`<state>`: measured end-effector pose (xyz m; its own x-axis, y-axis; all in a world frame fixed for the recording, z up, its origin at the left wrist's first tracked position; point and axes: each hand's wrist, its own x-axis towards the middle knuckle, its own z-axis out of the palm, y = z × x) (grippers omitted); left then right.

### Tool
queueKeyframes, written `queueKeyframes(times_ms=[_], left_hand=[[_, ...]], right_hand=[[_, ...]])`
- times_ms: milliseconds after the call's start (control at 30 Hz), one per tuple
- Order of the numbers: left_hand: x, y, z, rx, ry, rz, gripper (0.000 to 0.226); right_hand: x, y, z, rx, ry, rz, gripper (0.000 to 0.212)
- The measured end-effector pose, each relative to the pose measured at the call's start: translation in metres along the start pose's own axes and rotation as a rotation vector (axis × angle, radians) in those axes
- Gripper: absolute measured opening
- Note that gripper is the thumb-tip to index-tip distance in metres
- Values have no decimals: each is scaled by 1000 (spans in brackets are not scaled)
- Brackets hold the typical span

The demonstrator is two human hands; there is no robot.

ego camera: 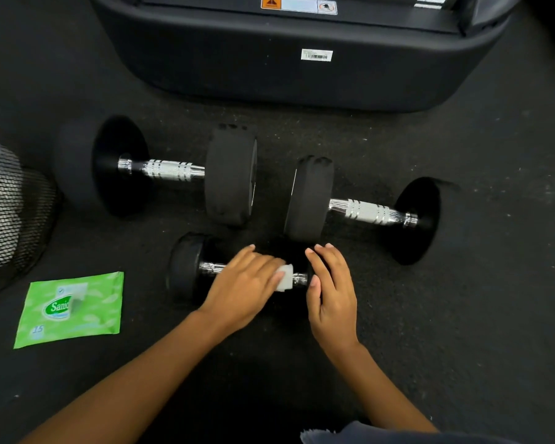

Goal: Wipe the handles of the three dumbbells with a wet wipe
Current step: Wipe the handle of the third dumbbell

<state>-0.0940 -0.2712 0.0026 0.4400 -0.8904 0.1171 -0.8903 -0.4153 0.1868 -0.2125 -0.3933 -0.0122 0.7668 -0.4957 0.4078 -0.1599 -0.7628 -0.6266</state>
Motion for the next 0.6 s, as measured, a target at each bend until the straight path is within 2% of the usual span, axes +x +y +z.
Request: queueKeyframes(times_ms=[133, 267, 400, 533, 600], left_hand=[[11, 8, 1, 39, 37, -108, 42], [9, 25, 9, -54, 8, -25, 40], [3, 1, 2, -17, -7, 58, 41], [6, -9, 2, -2, -22, -81, 46], [10, 2, 5, -7, 10, -80, 42]], right_hand=[[0, 1, 1, 11, 18, -14, 40], [0, 6, 0, -1, 7, -79, 38], [-1, 7, 0, -26, -7, -132, 37], [1, 6, 1, -7, 7, -118, 36], [2, 7, 0, 3, 3, -112, 38]])
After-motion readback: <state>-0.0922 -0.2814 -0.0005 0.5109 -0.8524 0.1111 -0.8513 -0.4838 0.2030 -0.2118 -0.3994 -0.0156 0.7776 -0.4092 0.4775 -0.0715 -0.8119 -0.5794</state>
